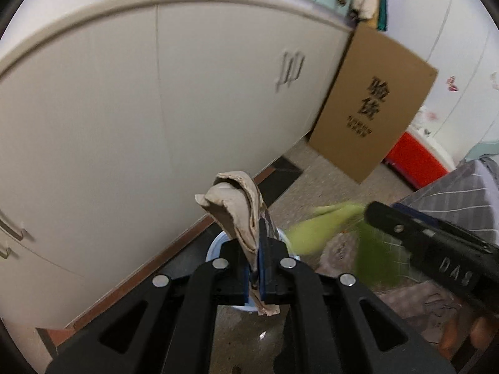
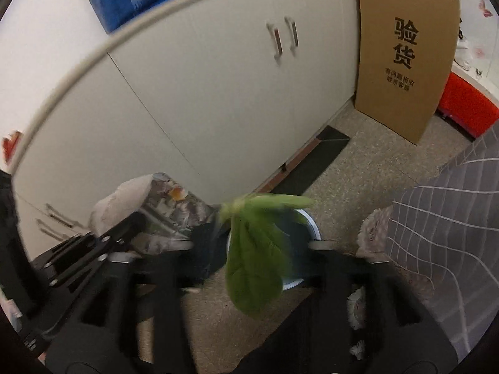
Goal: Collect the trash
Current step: 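Carry both items to the blue wastebasket and open the right tool over it, then open the left tool to drop the beige rag into the wastebasket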
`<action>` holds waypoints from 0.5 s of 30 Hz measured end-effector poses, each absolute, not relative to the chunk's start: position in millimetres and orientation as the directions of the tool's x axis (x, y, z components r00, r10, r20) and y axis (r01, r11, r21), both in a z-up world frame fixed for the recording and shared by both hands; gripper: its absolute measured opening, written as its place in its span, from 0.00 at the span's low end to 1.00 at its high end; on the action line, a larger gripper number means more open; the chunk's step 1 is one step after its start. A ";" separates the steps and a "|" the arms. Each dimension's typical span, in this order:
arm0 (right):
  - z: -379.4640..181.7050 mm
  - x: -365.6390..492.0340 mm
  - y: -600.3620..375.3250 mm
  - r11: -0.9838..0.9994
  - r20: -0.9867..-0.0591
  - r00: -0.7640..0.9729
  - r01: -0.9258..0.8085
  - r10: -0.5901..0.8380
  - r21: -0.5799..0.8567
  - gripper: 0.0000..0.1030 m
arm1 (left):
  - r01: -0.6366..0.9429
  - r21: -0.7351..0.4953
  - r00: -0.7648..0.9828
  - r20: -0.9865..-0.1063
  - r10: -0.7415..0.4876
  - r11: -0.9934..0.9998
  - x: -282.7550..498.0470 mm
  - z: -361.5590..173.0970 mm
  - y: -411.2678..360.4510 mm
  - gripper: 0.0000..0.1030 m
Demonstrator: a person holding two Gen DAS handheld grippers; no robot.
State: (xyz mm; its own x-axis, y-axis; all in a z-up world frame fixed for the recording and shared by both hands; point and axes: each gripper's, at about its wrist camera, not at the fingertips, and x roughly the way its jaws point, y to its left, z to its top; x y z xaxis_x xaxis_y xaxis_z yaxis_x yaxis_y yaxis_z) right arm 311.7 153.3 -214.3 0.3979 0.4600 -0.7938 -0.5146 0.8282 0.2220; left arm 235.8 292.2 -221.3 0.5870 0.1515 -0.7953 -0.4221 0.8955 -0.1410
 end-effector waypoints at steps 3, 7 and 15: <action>-224.2 314.2 154.8 0.832 -0.798 0.388 -0.503 0.461 0.236 0.60 | -0.434 -0.129 0.561 -0.813 0.155 0.892 240.8 -233.0 299.0 0.04; -229.7 307.2 146.0 0.846 -0.804 0.406 -0.491 0.434 0.209 0.60 | -0.429 -0.123 0.547 -0.824 0.149 0.895 246.7 -242.0 297.6 0.04; -213.4 295.2 117.9 0.878 -0.755 0.512 -0.446 0.409 0.173 0.65 | -0.398 -0.121 0.537 -0.835 0.123 0.909 269.0 -251.6 281.2 0.04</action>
State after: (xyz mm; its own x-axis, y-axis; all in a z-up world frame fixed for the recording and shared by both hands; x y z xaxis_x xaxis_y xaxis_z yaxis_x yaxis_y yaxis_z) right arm 295.2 117.9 -213.4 0.5119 0.4092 -0.7553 -0.4464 0.8779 0.1732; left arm 269.0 281.2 -251.6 0.5367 0.1235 -0.8347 -0.3979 0.9094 -0.1213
